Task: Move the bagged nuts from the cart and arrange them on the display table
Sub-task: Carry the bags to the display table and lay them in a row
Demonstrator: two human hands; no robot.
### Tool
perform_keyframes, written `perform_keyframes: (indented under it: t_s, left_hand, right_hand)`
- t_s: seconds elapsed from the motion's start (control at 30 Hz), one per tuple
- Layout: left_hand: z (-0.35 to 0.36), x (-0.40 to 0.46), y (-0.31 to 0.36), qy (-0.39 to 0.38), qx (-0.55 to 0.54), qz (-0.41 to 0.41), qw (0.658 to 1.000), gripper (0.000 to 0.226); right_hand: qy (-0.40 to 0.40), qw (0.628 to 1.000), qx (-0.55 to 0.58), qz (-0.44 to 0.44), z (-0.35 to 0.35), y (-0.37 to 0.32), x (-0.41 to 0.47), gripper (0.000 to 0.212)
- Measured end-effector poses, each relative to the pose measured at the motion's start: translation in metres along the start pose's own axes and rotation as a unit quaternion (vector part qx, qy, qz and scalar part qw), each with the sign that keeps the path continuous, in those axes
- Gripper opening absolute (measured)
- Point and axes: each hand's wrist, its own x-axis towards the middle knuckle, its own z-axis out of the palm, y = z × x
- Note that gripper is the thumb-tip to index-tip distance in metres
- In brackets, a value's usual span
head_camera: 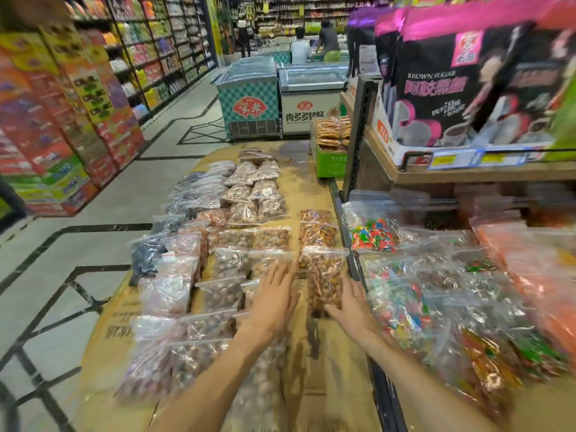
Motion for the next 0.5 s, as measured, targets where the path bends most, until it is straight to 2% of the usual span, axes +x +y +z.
perform_keyframes:
  t_s: [0.17,0.27,0.5]
  left_hand:
    - [-0.007,-0.062,0.021,-0.036,0.08,0.011,0.996,0.06]
    - [-0.006,-0.1,0.036,-0.07,0.099,0.025,0.992,0.062]
    - [0.008,-0.2,0.07,-0.113,0.095,0.066,0.987,0.07]
  right_hand:
    - [-0.001,0.992,-0.119,-0.043,-0.013,0.009,-0.069,0.089]
    - [0.007,0.98,-0.184,-0.07,-0.017,0.018,-0.115,0.091]
    - [0.01,0.971,-0.24,-0.014,-0.014,0.035,-0.241,0.085]
